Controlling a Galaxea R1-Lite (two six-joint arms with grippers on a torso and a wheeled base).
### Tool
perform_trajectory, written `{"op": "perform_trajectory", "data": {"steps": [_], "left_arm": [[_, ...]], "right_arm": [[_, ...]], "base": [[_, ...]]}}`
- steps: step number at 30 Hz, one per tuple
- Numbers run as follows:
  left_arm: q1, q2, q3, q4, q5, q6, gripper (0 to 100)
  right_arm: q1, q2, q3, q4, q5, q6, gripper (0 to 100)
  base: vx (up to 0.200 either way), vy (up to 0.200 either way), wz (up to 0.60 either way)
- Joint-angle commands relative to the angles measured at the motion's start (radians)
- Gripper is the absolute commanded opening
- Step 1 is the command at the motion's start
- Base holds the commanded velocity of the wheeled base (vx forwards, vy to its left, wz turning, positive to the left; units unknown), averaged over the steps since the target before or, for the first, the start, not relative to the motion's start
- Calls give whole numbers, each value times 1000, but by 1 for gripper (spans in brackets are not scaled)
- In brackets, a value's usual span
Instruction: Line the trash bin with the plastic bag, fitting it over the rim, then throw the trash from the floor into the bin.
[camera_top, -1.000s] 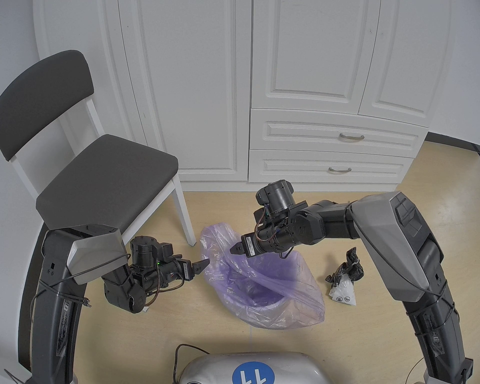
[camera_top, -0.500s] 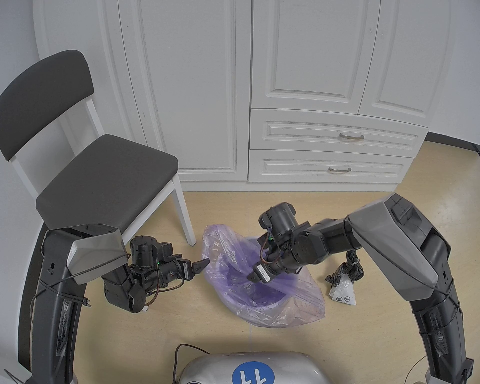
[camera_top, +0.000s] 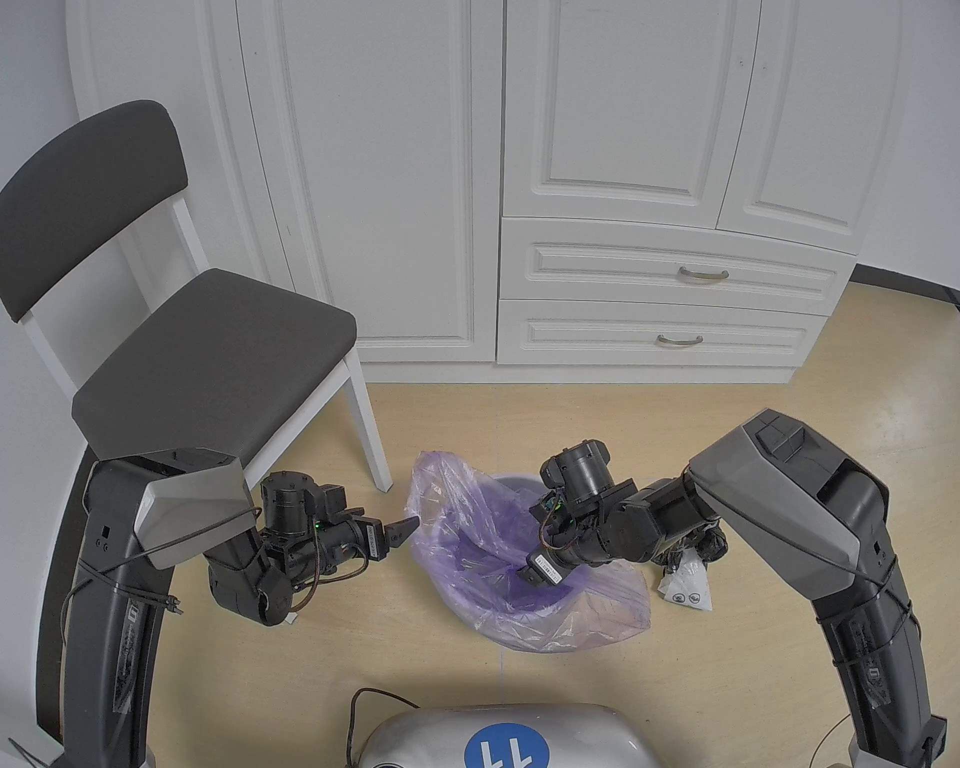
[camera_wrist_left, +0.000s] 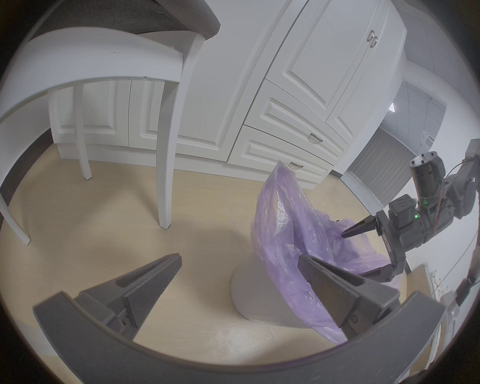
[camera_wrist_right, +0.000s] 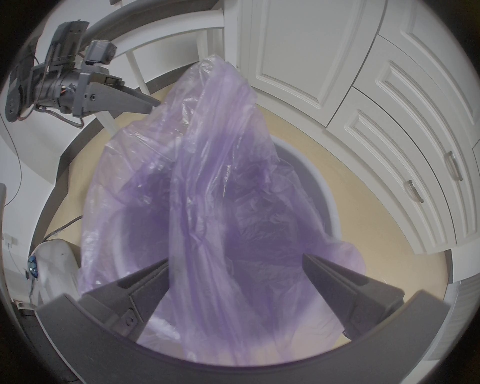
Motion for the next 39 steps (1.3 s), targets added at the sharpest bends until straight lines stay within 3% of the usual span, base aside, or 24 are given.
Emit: {"op": "perform_trajectory", "data": {"steps": [1, 2, 3, 13, 17, 18, 20, 21, 23, 29, 34, 39], "left_arm": [[0, 2, -1, 0, 0, -1, 100], [0, 2, -2, -2, 0, -1, 100], [1, 2, -2, -2, 0, -1, 100], [0, 2, -2, -2, 0, -1, 100], [1, -1, -2, -2, 0, -1, 100], [1, -1, -2, -2, 0, -1, 100], [1, -2, -2, -2, 0, -1, 100], [1, -2, -2, -2, 0, -1, 100], [1, -2, 1, -2, 0, -1, 100], [1, -2, 5, -22, 0, -1, 100], [1, 2, 2, -22, 0, -1, 100], [1, 6, -1, -22, 0, -1, 100]], "right_arm": [[1, 38, -11, 0, -1, -1, 100], [5, 41, -14, -2, -1, 1, 100], [8, 42, -18, -2, -1, 2, 0], [43, 32, -13, -74, 1, 11, 0], [54, 4, -22, -66, 18, 77, 0], [74, -22, -25, -62, 52, 162, 0], [85, -44, -24, -57, 105, 226, 0], [97, -71, -31, -39, 176, 314, 0], [103, -83, -73, -9, 231, 433, 0], [66, 7, -304, 73, 248, 794, 0], [4, 110, -421, 101, 239, 936, 0], [-53, 188, -427, 119, 237, 944, 0]], "base": [[0, 0, 0], [0, 0, 0], [0, 0, 0], [0, 0, 0], [0, 0, 0], [0, 0, 0], [0, 0, 0], [0, 0, 0], [0, 0, 0], [0, 0, 0], [0, 0, 0], [0, 0, 0]]}}
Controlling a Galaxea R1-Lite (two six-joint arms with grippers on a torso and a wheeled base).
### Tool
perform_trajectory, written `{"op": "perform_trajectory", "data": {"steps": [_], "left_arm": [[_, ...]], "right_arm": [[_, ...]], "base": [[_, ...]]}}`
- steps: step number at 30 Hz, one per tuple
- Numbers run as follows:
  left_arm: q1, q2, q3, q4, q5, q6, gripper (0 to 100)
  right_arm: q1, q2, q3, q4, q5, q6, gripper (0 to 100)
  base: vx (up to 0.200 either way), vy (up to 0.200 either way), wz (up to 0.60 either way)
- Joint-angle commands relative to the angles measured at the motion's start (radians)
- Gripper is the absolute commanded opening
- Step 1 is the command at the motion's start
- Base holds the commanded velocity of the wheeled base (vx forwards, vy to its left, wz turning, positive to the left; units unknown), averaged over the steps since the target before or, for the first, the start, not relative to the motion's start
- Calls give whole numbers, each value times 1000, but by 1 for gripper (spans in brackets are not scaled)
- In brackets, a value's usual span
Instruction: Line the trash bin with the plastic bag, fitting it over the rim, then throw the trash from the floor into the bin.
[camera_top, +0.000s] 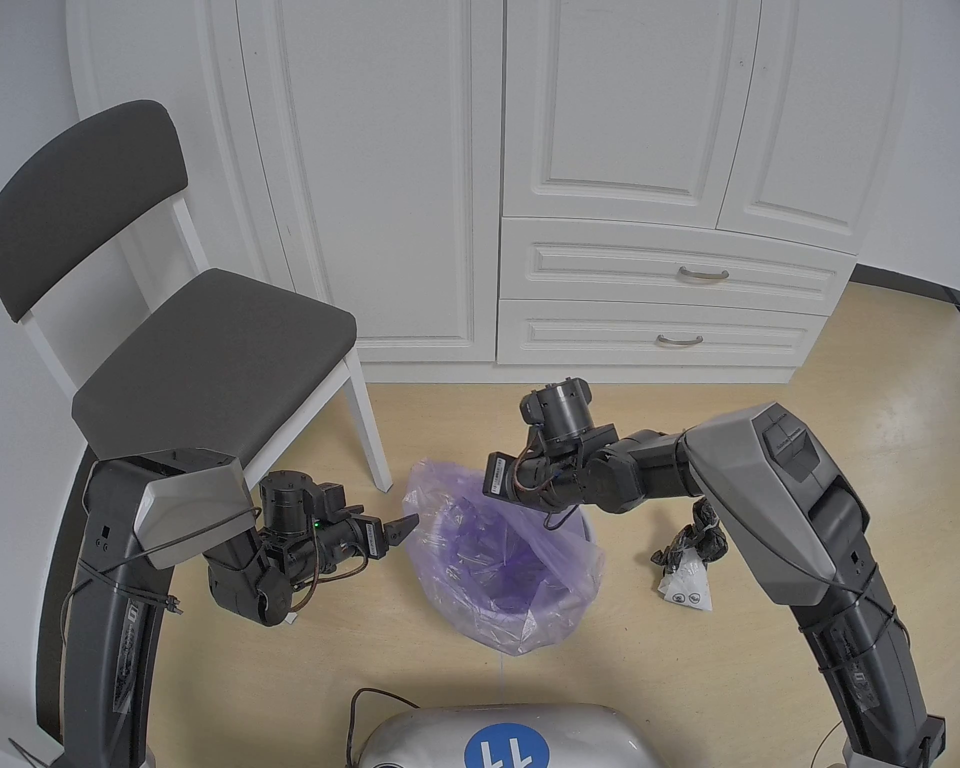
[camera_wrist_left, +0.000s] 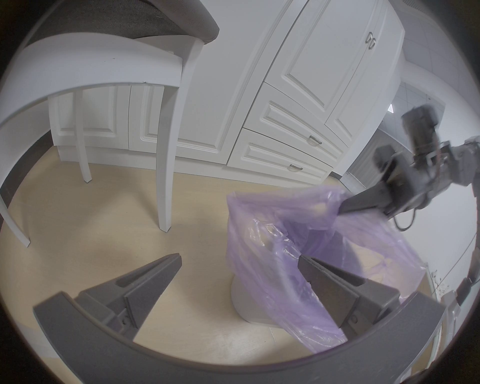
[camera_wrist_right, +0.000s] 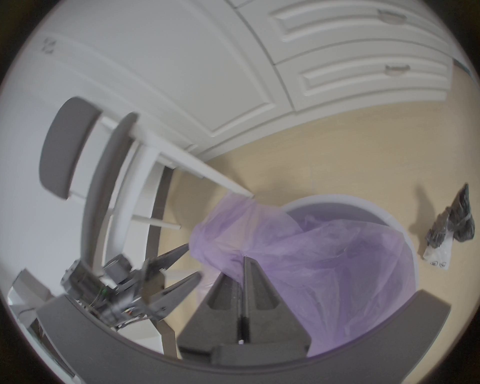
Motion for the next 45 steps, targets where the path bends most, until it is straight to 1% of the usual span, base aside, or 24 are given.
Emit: {"op": "perform_trajectory", "data": {"steps": [1, 5, 12, 16, 18, 21, 26, 28, 31, 32, 33, 35, 37, 41, 45], "left_arm": [[0, 6, -3, -3, 0, 0, 100], [-2, 9, -8, -2, 0, -2, 100], [-2, 19, -11, -3, 0, 0, 100], [-2, 18, -9, -3, 0, -2, 100], [-2, 18, -9, -3, 2, -2, 100], [-2, 19, -8, -3, 2, -2, 100], [-2, 19, -9, -3, 2, -2, 100], [-2, 19, -9, -3, 2, -2, 100], [-5, 19, -6, -5, 2, -2, 100], [-5, 19, -6, -5, 2, -2, 100], [-3, 19, -6, -5, 2, -2, 100], [-3, 19, -6, -5, 2, -2, 100], [-3, 21, -8, -5, 2, -2, 100], [-3, 21, -11, -5, 2, -2, 100], [-3, 21, -9, -5, 3, 0, 100]], "right_arm": [[-63, 122, -40, 16, 3, 7, 0], [-85, 152, -40, 15, 3, -13, 0], [-83, 127, -40, 15, 2, -13, 0], [-74, 167, -40, 13, -1, -22, 0], [-70, 190, -40, 7, -18, -52, 0], [-59, 233, -40, -36, -49, -131, 0], [-54, 239, -40, -57, -38, -173, 0], [-54, 241, -40, -59, -9, -187, 0], [-59, 239, -40, -56, 72, -188, 0], [-59, 239, -40, -56, 72, -188, 0], [-63, 239, -40, -56, 106, -190, 0], [-67, 241, -40, -57, 135, -190, 0], [-67, 242, -40, -59, 147, -194, 0], [-57, 219, -40, -62, 128, -205, 0], [-56, 162, -40, -60, 65, -200, 0]], "base": [[0, 0, 0], [0, 0, 0], [0, 0, 0], [0, 0, 0], [0, 0, 0], [0, 0, 0], [0, 0, 0], [0, 0, 0], [0, 0, 0], [0, 0, 0], [0, 0, 0], [0, 0, 0], [0, 0, 0], [0, 0, 0], [0, 0, 0]]}}
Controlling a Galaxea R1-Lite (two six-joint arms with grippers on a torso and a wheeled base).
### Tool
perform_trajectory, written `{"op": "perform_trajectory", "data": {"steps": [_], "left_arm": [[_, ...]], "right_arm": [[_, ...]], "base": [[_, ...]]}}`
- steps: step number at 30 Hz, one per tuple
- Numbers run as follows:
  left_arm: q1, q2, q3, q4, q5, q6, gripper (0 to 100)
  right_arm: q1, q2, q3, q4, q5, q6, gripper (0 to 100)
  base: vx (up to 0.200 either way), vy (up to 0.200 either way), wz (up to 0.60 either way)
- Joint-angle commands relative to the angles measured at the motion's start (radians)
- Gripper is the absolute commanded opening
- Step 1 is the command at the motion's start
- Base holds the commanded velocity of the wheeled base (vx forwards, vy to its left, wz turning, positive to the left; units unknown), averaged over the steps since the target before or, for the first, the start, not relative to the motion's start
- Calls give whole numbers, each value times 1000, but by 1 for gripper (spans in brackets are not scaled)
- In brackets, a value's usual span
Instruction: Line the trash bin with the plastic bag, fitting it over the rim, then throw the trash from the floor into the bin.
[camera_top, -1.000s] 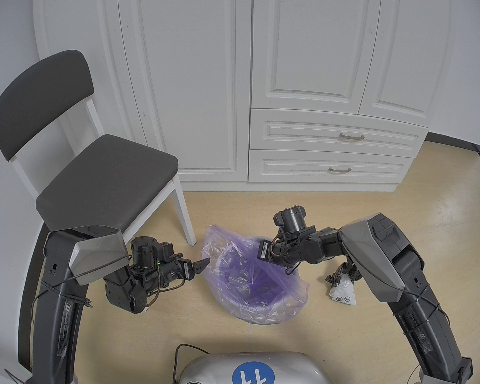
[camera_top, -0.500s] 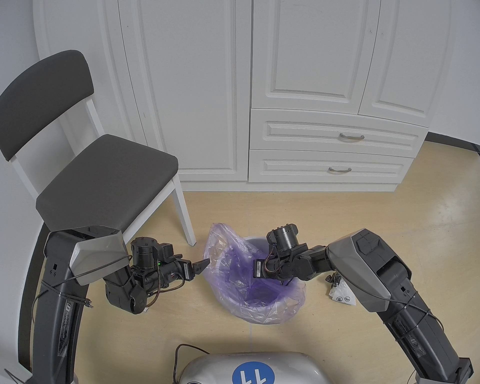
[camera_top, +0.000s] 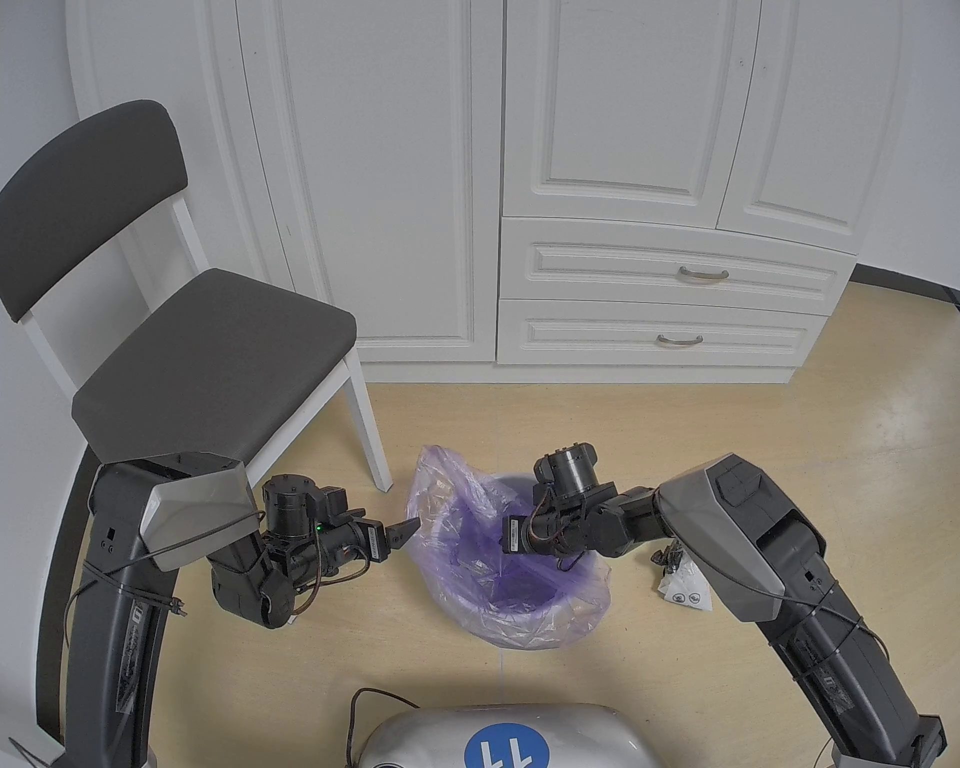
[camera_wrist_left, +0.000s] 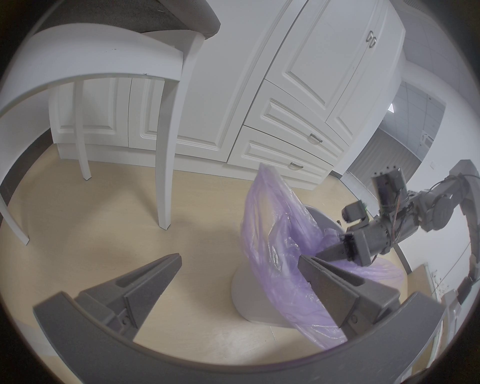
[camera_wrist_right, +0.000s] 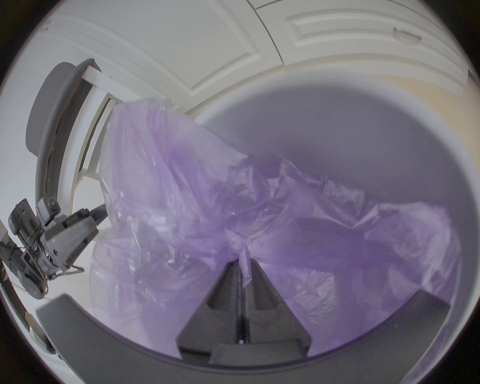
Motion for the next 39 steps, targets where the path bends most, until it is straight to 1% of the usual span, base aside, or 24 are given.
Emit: {"op": "perform_trajectory", "data": {"steps": [1, 6, 9, 14, 18, 20, 23, 26, 31, 33, 34, 35, 39], "left_arm": [[0, 2, 0, 0, 10, 1, 100], [-5, -4, 2, -2, 21, 2, 100], [-6, -6, 0, -2, 21, 2, 100], [-6, -3, 0, -6, 21, 2, 100], [-11, -3, 2, -6, 21, 2, 100], [-17, -6, 5, -8, 22, 2, 100], [-17, -7, 5, -10, 24, 2, 100], [-17, -7, -1, -10, 34, 2, 100], [-16, -3, -18, -10, 42, -1, 100], [-9, -6, -21, -20, 60, -1, 100], [-9, -6, -21, -20, 60, -1, 100], [-6, -4, -26, -37, 71, -2, 100], [-5, -4, -30, -45, 71, -4, 100]], "right_arm": [[2, -102, 0, 13, -42, 6, 0], [-19, -221, 0, 54, -42, 12, 0], [-32, -246, 16, 48, -51, 18, 0], [-90, -272, 22, 48, -74, 23, 0], [-114, -266, 39, 46, -77, 23, 0], [-122, -235, 41, 25, -105, 21, 0], [-147, -171, 24, -69, -135, 3, 0], [-162, -135, 15, -124, -138, 0, 0], [-163, -79, 0, -132, -148, 1, 0], [-165, -54, 0, -133, -183, 0, 0], [-165, -54, 0, -133, -183, 0, 0], [-168, -49, 0, -136, -198, -2, 0], [-173, -49, 0, -142, -204, -2, 0]], "base": [[0, 0, 0], [0, 0, 0], [0, 0, 0], [0, 0, 0], [0, 0, 0], [0, 0, 0], [0, 0, 0], [0, 0, 0], [0, 0, 0], [0, 0, 0], [0, 0, 0], [0, 0, 0], [0, 0, 0]]}}
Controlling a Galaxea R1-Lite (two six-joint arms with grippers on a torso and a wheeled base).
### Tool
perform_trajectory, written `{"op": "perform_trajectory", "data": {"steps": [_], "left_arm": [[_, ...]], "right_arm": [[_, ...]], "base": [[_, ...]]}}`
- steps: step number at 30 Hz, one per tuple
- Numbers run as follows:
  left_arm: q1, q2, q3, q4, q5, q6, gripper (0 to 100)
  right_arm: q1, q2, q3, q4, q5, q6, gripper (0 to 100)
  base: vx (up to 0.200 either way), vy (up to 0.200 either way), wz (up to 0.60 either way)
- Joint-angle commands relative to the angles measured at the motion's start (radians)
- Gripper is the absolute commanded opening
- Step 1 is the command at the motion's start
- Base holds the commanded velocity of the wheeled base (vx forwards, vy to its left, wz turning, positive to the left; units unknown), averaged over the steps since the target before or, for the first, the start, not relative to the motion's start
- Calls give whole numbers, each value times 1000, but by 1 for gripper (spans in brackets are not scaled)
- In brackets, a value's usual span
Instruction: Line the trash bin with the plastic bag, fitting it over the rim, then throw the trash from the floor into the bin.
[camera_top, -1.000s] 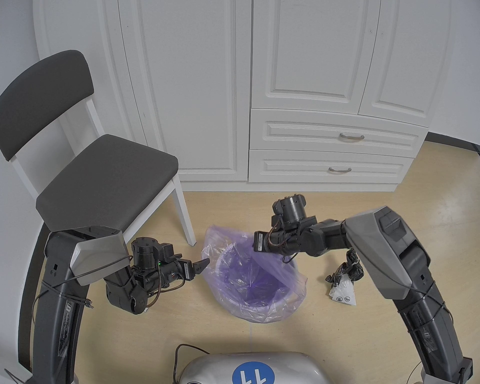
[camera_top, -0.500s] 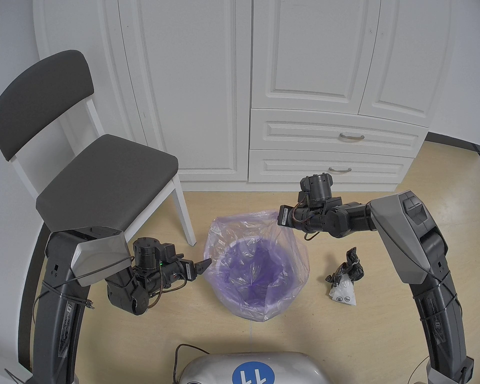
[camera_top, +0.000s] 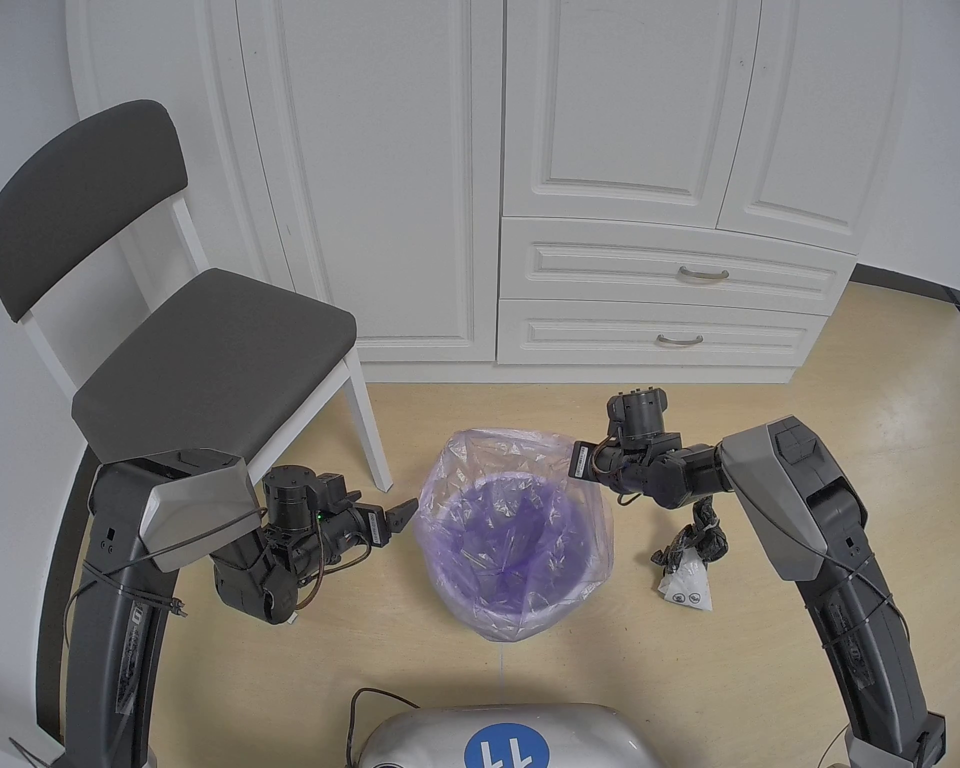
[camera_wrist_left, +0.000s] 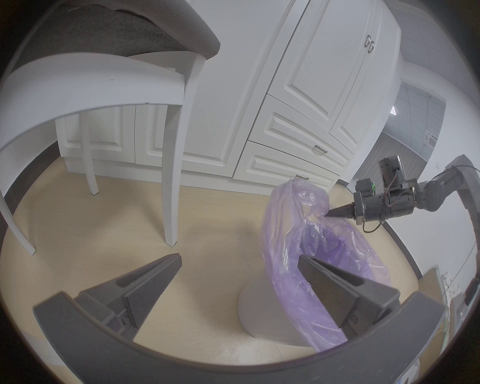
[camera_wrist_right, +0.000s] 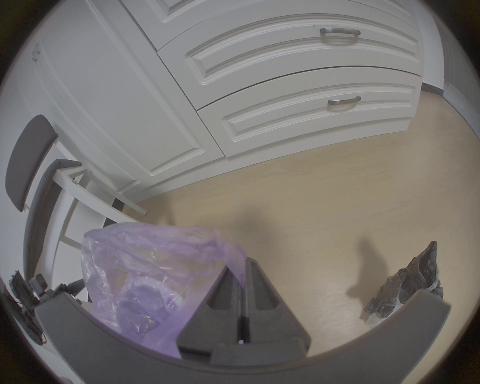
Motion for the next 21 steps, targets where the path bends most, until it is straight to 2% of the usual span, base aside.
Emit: {"op": "perform_trajectory", "data": {"steps": [1, 2, 3, 7, 11, 12, 14, 17, 21], "left_arm": [[2, 2, -6, -1, 1, -1, 100], [2, 2, -8, -1, 1, -1, 100], [1, 5, -13, -1, 2, -1, 100], [-2, 5, -16, -3, 1, -3, 100], [-11, 12, 0, -61, -4, 3, 100], [-13, 15, 6, -135, -7, -3, 100], [-13, 20, 18, -181, -13, -1, 100], [-14, 20, 21, -179, -13, -1, 100], [-11, 34, 3, -136, -24, -1, 100]], "right_arm": [[-9, 25, -1, -3, 1, 0, 0], [-10, 25, -1, -3, 0, 0, 0], [-12, 25, -1, -6, 0, 8, 100], [-13, 23, -1, -31, 0, 17, 100], [-15, 15, -1, -34, -2, 14, 100], [-16, 6, -1, -34, -5, 14, 100], [-18, -24, 1, -32, -5, 13, 100], [-18, -67, 44, -32, -7, 8, 100], [-21, -192, 186, -32, -7, -37, 100]], "base": [[0, 0, 0], [0, 0, 0], [0, 0, 0], [0, 0, 0], [0, 0, 0], [0, 0, 0], [0, 0, 0], [0, 0, 0], [0, 0, 0]]}}
